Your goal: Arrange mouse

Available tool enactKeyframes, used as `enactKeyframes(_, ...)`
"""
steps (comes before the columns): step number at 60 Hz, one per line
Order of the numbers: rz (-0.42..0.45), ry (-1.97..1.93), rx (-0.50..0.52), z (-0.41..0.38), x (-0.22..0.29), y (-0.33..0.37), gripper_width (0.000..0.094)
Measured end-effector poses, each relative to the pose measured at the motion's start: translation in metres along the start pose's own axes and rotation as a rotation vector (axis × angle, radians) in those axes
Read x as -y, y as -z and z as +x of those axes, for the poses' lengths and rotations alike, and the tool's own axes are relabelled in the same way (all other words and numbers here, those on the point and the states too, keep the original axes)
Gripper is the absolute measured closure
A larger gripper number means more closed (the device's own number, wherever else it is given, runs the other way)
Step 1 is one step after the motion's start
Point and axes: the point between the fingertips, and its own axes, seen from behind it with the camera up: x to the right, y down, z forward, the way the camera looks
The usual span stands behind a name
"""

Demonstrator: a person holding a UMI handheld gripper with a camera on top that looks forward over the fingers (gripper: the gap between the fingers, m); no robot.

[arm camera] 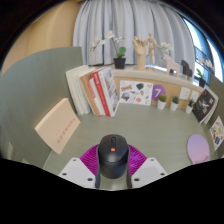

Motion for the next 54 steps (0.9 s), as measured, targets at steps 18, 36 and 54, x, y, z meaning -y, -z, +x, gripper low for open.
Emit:
enactKeyframes(18, 0.143, 0.017, -0.171, 0.253, 0.098, 0.060, 0.0579)
enactKeyframes(36, -0.035, -0.117, -0.237, 0.434, 0.000, 0.014, 0.0579)
enactKeyframes(54, -0.184, -0.206, -0.213, 0.466, -0.091, -0.028, 0.0579)
